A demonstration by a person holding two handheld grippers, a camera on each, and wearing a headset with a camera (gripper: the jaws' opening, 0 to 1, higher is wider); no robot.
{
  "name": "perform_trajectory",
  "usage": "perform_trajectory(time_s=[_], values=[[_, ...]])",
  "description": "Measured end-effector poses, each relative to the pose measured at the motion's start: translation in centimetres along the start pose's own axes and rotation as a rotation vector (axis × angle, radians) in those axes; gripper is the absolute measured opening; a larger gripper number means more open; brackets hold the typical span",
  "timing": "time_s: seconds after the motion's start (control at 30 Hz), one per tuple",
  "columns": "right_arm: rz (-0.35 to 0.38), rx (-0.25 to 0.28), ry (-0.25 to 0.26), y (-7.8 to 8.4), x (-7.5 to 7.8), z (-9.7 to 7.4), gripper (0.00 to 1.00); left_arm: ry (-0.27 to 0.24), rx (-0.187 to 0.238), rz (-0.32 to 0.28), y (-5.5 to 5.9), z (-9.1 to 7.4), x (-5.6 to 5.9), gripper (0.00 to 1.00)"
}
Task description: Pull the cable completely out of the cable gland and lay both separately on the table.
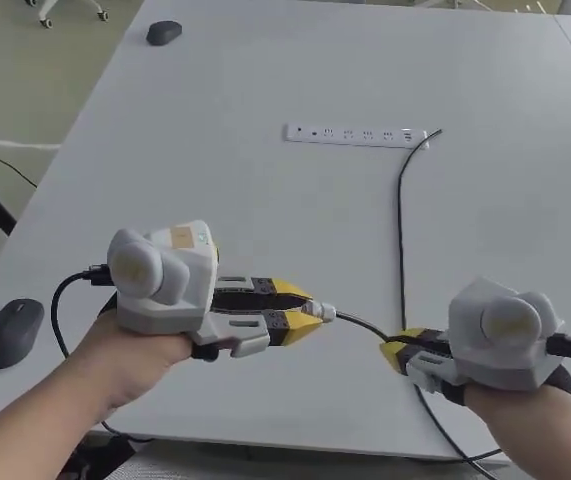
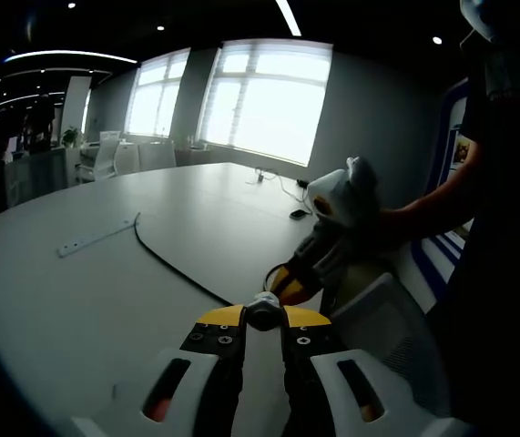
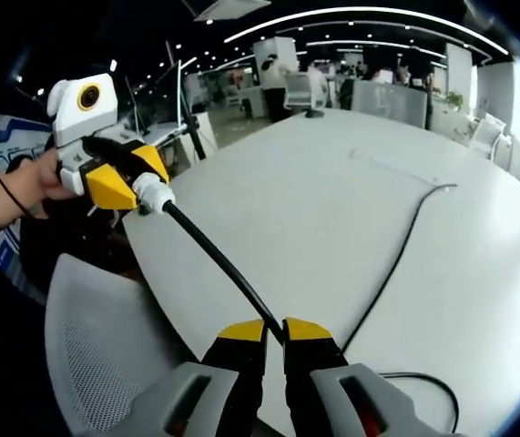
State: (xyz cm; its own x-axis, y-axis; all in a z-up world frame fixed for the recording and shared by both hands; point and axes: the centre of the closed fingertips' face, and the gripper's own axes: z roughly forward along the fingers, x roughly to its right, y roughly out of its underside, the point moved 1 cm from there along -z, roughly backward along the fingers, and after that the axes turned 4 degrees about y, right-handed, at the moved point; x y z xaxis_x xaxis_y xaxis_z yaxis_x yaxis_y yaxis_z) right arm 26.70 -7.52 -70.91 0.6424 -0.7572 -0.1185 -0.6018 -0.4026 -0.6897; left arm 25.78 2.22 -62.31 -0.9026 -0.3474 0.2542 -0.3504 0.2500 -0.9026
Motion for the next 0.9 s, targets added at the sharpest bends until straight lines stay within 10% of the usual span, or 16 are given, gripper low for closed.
perform_trajectory(time_s=[0.9], values=[[-0.036, -0.007, 0.045, 0.2, 0.9, 0.2, 0.01, 0.008, -0.008, -0.012, 0.8, -0.1, 0.2, 0.15]])
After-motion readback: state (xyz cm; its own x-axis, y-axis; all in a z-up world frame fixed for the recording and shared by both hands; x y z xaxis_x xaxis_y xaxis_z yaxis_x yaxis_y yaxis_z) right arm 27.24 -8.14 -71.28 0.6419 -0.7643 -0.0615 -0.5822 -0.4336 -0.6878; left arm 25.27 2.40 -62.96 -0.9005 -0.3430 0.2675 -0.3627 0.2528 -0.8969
